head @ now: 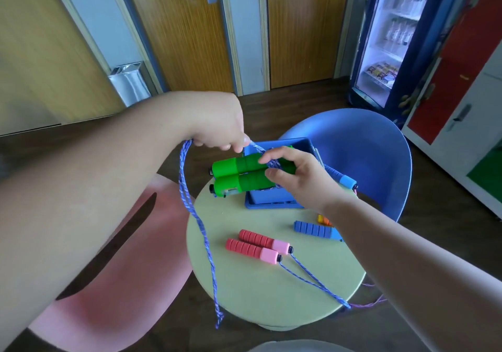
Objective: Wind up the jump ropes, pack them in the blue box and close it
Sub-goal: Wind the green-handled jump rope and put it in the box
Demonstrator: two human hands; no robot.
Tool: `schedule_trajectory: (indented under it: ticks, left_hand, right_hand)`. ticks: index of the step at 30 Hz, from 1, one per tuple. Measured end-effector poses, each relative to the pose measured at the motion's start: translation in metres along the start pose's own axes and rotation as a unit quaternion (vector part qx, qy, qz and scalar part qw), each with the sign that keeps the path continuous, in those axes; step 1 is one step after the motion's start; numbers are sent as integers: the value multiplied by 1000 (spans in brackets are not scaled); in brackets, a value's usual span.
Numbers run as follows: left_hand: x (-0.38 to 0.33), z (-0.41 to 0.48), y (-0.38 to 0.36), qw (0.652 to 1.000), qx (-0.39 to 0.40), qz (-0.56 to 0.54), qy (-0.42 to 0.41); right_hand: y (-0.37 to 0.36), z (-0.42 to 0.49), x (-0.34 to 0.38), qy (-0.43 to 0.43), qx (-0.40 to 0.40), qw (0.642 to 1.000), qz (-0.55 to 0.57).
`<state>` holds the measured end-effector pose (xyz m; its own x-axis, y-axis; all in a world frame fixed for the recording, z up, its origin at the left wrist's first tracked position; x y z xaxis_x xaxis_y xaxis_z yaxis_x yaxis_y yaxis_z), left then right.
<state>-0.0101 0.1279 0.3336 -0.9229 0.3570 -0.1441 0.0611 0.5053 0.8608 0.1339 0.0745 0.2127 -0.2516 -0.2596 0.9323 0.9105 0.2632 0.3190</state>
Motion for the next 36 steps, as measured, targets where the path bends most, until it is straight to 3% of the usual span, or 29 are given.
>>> schedule_trajectory:
  ticks: [5, 8, 11, 12, 13, 15, 18, 20, 25, 32, 36]
  left_hand:
    - [3, 12, 7, 994, -65, 12, -86]
    - [5, 18, -6, 991, -51, -48, -111]
    - [60, 67, -47, 988, -86, -130, -4]
    - [74, 78, -67, 982, -70, -173, 42]
    - [74, 78, -91, 969, -19, -247, 7]
    - [33, 61, -123, 948, 77, -294, -90]
    - [-25, 33, -132, 944, 102, -279, -145]
    - [-36, 29, -121, 948, 57, -267, -166]
    - [-23, 18, -53, 930, -14, -335, -151]
    - [-6, 26, -5, 965, -88, -233, -87]
    - [-13, 23, -1, 968, -75, -231, -62]
  right_hand:
    - [2, -18, 3, 5, 31, 993, 111]
    - [0, -26, 1, 1, 25, 981, 191]
    - [4, -24, 12, 18, -26, 959, 282]
    - [7, -21, 18, 29, -43, 950, 307]
    - [10, -17, 25, 44, -57, 942, 327]
    - [19, -4, 31, 59, -86, 933, 345]
    - [32, 16, 18, 43, -134, 956, 258]
    - [34, 21, 4, 20, -131, 975, 176]
    - [27, 11, -9, 3, -88, 993, 76]
    - [17, -3, 12, 56, -78, 994, 51]
    - [18, -5, 26, 64, -47, 997, -19]
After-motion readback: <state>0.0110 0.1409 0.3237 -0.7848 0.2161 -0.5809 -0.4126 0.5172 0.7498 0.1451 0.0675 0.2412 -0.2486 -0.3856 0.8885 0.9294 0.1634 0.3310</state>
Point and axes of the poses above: each hand's wrist, its own z-axis towards the middle knuckle, its own y-axis out of the back of the hand, x = y × z, the point moved 6 cm from there along z, towards the middle knuckle, and after that the axes turned 10 degrees about x, right-handed, at the moved point
